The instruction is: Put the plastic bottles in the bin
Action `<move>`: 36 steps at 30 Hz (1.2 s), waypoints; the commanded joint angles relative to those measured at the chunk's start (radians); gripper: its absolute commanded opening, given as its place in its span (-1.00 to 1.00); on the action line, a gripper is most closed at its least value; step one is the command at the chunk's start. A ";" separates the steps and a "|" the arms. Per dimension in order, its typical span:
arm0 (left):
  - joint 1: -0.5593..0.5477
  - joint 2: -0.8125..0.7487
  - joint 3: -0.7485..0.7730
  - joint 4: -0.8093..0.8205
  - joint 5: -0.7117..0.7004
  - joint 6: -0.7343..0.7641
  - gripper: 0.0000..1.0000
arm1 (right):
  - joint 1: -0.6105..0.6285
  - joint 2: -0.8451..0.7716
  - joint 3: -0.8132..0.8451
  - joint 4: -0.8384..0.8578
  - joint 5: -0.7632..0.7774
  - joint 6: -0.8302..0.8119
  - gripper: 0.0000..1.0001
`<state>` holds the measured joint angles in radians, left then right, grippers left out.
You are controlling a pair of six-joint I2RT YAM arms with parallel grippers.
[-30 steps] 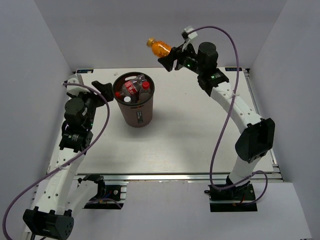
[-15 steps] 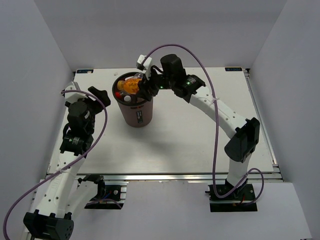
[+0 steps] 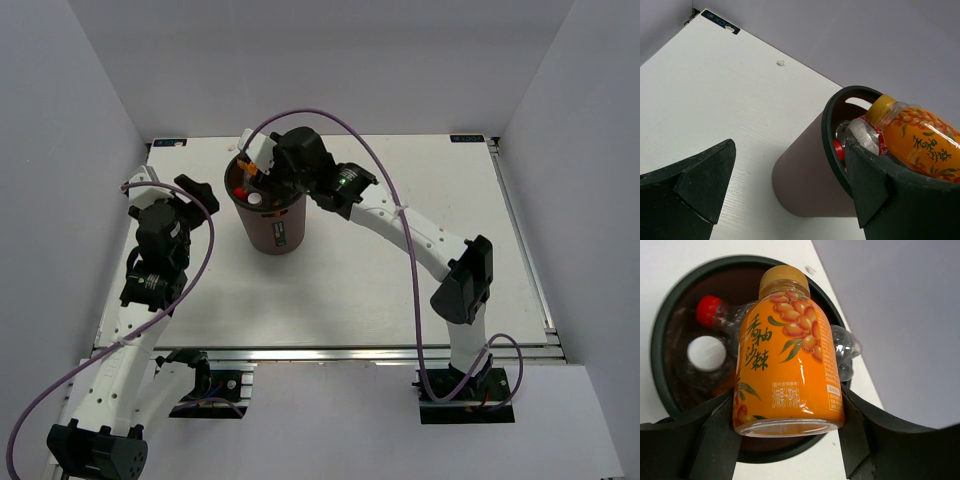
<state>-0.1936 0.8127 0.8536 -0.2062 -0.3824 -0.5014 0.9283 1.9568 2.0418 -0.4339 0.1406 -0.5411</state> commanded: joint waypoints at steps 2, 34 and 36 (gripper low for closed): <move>-0.001 -0.017 -0.014 -0.001 -0.009 0.006 0.96 | 0.024 0.016 0.034 0.006 0.229 -0.118 -0.33; -0.001 -0.027 -0.014 -0.006 -0.009 0.014 0.96 | 0.027 0.044 0.026 -0.108 0.091 -0.588 -0.32; -0.001 -0.023 -0.016 -0.004 -0.009 0.017 0.96 | 0.029 0.048 0.023 -0.089 0.109 -0.605 -0.31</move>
<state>-0.1936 0.7948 0.8440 -0.2100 -0.3824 -0.4965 0.9577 1.9930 2.0369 -0.5091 0.1764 -1.0821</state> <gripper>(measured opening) 0.983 0.697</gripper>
